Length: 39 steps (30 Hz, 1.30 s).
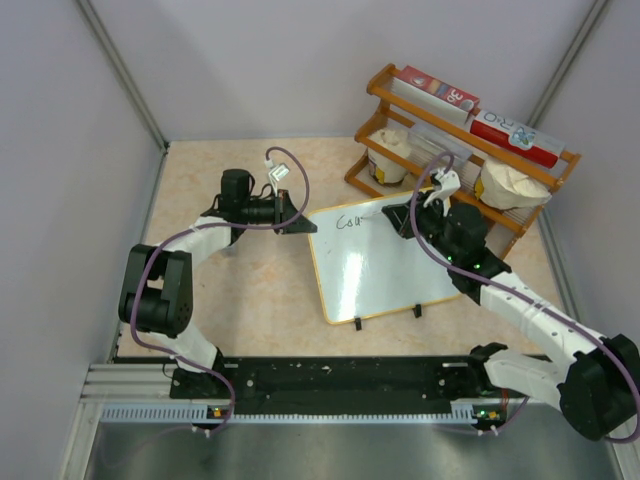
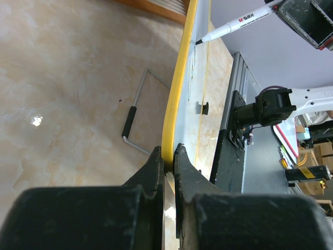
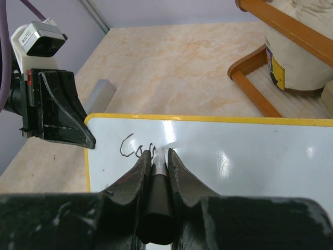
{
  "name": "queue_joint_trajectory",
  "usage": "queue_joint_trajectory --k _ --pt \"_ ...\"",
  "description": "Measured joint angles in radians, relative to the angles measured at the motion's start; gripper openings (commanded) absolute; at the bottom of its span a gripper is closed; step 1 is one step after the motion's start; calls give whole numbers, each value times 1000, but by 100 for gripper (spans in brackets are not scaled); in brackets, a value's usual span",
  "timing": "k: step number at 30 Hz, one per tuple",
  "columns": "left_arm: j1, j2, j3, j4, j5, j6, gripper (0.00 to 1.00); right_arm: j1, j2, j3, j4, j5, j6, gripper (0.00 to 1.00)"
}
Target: Write a sentence on the whiteboard
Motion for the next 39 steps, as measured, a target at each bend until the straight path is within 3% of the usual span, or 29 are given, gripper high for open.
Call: queue_joint_trajectory --k 39 --pt "0 0 3 -8 -1 6 0 0 -39 -37 -26 -27 -9 0"
